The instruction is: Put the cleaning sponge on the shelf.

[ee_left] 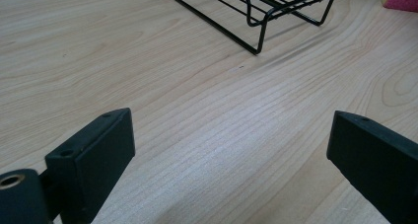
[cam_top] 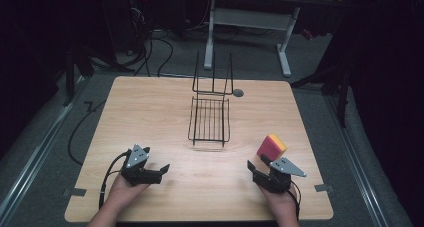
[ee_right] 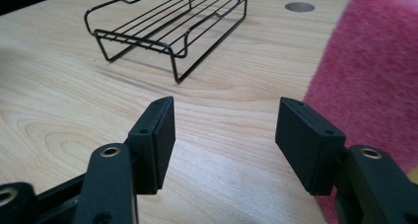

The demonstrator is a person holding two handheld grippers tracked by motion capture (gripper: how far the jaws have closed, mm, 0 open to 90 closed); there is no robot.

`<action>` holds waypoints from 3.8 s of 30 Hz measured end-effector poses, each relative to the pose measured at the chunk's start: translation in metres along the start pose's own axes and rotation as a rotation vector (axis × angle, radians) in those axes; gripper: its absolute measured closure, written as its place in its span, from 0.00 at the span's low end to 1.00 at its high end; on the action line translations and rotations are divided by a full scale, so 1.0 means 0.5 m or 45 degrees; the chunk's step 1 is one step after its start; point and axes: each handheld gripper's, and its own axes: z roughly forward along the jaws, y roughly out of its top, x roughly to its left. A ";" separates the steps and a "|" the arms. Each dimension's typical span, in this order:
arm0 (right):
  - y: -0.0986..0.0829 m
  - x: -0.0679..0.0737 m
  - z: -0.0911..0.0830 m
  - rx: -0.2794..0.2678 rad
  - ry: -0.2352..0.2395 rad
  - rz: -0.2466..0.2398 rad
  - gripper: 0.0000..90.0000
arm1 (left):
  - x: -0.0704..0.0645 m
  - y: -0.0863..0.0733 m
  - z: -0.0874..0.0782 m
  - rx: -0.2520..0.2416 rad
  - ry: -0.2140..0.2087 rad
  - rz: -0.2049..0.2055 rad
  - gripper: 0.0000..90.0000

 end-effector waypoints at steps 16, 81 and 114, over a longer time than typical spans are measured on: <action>0.004 -0.010 -0.022 -0.045 -0.067 0.037 0.47 | 0.000 0.001 -0.001 -0.006 -0.002 -0.005 0.05; -0.003 -0.126 -0.015 0.005 -0.166 0.085 0.38 | 0.005 -0.004 -0.008 0.001 0.024 -0.012 0.05; 0.043 -0.078 -0.042 -0.144 -0.137 0.098 0.73 | 0.008 -0.003 -0.011 -0.006 0.027 -0.015 0.05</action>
